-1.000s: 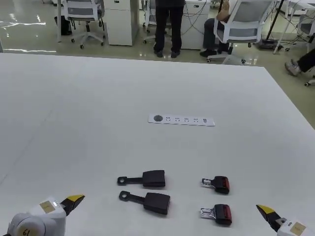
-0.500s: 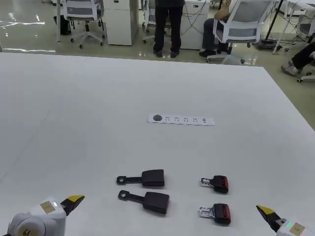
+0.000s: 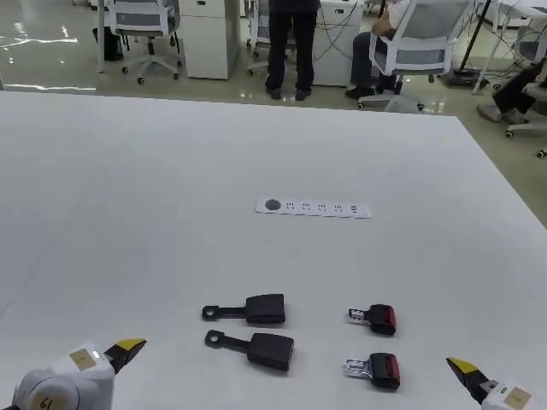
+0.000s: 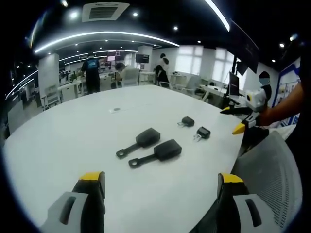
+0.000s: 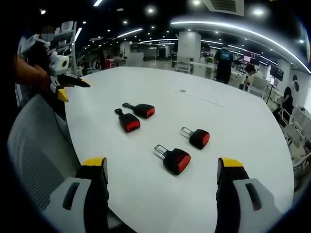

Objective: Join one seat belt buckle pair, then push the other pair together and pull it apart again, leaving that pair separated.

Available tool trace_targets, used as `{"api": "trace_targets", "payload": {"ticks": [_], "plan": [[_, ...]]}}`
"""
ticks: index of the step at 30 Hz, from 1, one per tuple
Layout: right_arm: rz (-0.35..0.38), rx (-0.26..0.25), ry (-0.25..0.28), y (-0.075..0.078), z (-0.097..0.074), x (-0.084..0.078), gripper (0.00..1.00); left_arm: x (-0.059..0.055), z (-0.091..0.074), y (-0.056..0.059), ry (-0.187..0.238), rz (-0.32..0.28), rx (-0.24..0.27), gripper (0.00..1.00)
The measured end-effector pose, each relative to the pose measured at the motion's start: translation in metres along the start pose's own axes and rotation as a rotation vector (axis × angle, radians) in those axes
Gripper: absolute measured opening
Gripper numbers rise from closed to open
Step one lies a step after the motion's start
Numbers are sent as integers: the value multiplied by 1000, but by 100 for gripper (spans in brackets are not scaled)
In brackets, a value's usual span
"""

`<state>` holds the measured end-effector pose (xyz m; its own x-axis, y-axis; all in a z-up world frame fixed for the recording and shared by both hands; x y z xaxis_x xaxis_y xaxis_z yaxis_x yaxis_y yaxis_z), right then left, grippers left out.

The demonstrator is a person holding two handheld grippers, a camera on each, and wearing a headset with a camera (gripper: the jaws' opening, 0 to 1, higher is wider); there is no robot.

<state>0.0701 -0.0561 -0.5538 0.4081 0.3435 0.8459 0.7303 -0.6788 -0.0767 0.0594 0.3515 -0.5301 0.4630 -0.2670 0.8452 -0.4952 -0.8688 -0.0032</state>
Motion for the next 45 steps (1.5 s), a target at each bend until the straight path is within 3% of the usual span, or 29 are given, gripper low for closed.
{"api": "trace_targets", "payload": {"ticks": [23,45], "plan": [[12,-1,-14,2,0,-4,93,2,7,2,-21,25,-18,97],[10,1,-20,4,-2,-4,93,-4,9,3,-22,23,-19,97]]}}
Point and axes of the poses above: the centre of the closed fingertips' face, and the gripper's own axes: z roughly forward along the fingers, y roughly to its right, x roughly out of its top, the point moved 8 cm from there along -z, roughly backward along the fingers, and after that the axes turned 12 degrees about x, right-handed, at the moved point
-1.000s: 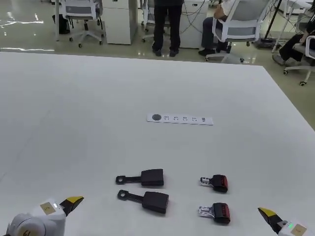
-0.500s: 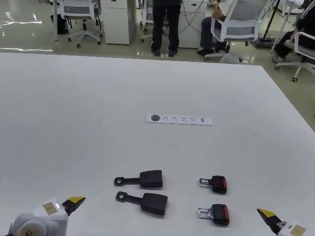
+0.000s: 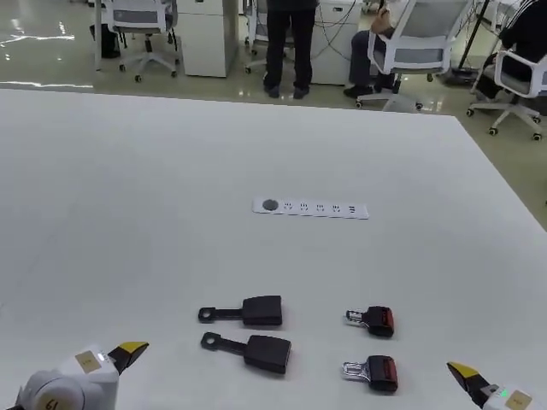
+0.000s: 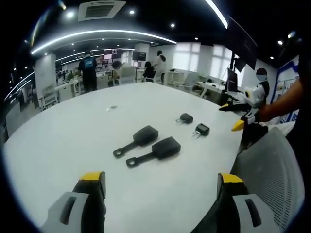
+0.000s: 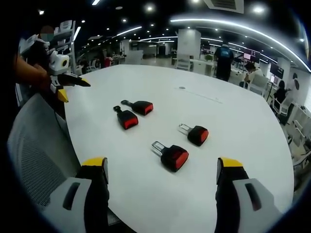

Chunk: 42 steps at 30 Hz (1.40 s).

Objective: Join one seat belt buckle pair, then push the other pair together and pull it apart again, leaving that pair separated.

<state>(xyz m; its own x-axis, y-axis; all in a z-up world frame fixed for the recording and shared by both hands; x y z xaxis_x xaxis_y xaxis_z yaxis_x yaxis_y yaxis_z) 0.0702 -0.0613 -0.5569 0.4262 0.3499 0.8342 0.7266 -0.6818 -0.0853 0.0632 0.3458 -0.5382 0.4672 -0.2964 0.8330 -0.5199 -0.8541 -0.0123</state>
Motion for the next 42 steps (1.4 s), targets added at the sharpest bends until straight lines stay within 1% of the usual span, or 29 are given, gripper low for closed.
{"api": "trace_targets", "payload": {"ticks": [4,8,11,14,21,27,32,35,39,42], "plan": [[4,7,-4,-2,0,0,93,-1,-1,0,-3,-2,1,96],[2,10,-4,-3,1,0,93,-2,-1,-2,-3,-7,6,96],[1,10,-6,-3,1,-1,93,-3,-1,-5,-4,-1,7,96],[0,8,-7,-3,0,-1,93,-3,0,-4,-3,-3,5,96],[1,11,-6,0,0,0,92,-4,3,-6,-7,15,-4,96],[-3,11,-8,0,0,2,92,-2,2,-7,-6,21,1,96],[-4,11,-8,0,-1,3,92,0,1,-4,-6,17,4,96],[-2,13,-9,3,1,2,92,1,-1,-2,-10,21,2,96],[0,13,-7,4,2,2,92,-2,0,-3,-17,25,0,96],[-5,14,-10,4,3,3,92,-2,1,-5,-24,42,3,97]]}}
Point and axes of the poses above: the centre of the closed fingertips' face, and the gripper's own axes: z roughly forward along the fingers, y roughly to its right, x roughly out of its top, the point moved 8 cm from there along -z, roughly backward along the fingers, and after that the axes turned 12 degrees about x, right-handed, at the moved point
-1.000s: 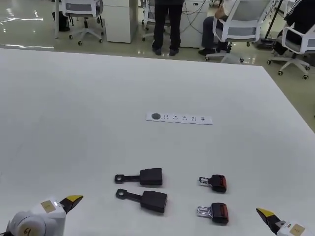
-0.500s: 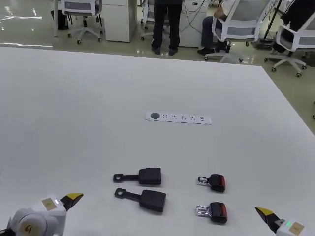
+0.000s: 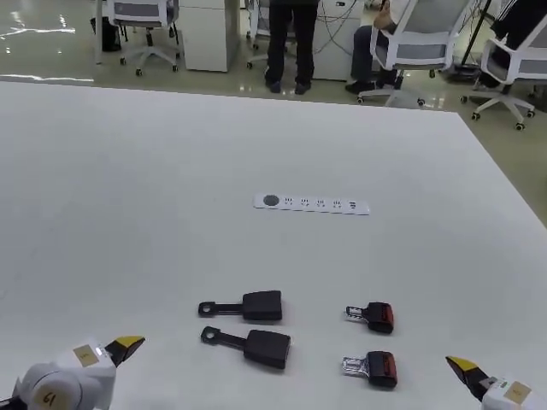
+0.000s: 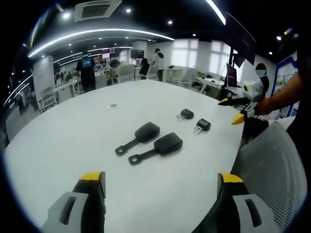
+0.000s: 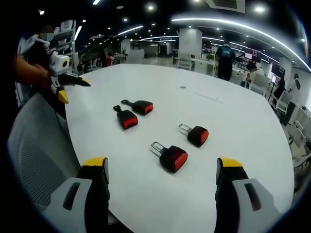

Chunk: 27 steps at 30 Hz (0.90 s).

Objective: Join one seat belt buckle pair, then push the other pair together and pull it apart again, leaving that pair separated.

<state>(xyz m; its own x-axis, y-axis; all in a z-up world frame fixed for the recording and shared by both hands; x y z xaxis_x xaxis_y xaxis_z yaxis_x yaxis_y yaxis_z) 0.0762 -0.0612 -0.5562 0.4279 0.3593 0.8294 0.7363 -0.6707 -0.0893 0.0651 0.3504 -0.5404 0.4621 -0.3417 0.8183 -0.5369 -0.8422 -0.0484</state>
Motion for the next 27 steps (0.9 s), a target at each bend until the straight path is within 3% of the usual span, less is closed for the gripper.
{"api": "trace_targets", "payload": {"ticks": [11,27], "plan": [[-10,14,-16,7,3,-2,92,6,2,-5,-6,27,-7,96],[-11,36,-36,15,11,-6,91,9,19,-8,-32,67,-42,96]]}}
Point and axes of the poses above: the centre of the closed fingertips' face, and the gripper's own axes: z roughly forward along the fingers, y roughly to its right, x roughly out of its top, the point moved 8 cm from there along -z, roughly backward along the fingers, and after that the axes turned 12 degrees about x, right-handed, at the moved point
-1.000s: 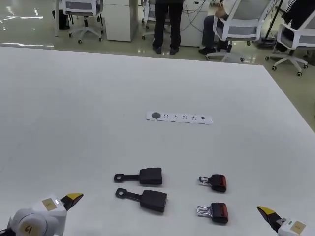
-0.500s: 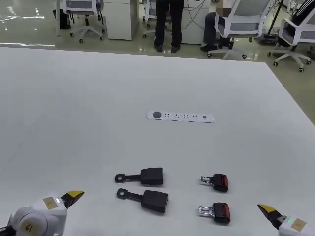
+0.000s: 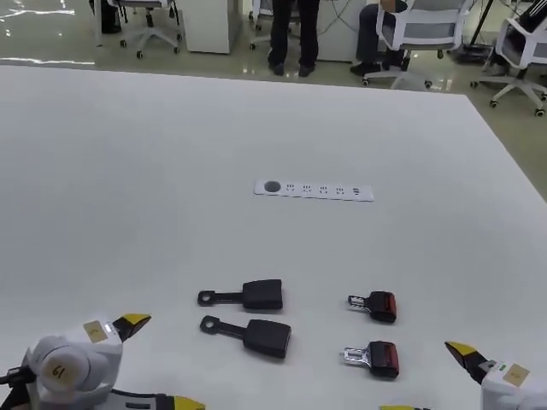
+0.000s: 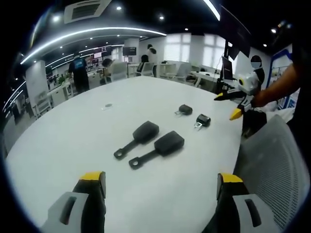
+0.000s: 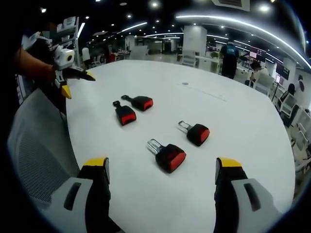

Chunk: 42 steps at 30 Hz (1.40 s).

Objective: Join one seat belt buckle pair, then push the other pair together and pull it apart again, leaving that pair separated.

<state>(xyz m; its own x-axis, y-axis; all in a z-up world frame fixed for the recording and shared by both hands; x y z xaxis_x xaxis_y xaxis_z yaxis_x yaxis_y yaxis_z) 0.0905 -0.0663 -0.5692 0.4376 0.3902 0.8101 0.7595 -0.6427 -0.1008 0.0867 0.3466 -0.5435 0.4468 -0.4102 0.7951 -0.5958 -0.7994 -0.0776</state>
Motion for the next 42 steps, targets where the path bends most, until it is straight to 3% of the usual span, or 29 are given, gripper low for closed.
{"api": "trace_targets", "payload": {"ticks": [10,24,42], "plan": [[-2,12,-12,4,6,1,90,1,17,1,-17,17,-30,96],[-12,45,-40,19,15,0,87,10,32,-1,-39,59,-73,94],[-18,91,-63,35,29,2,83,21,56,4,-67,102,-125,91]]}}
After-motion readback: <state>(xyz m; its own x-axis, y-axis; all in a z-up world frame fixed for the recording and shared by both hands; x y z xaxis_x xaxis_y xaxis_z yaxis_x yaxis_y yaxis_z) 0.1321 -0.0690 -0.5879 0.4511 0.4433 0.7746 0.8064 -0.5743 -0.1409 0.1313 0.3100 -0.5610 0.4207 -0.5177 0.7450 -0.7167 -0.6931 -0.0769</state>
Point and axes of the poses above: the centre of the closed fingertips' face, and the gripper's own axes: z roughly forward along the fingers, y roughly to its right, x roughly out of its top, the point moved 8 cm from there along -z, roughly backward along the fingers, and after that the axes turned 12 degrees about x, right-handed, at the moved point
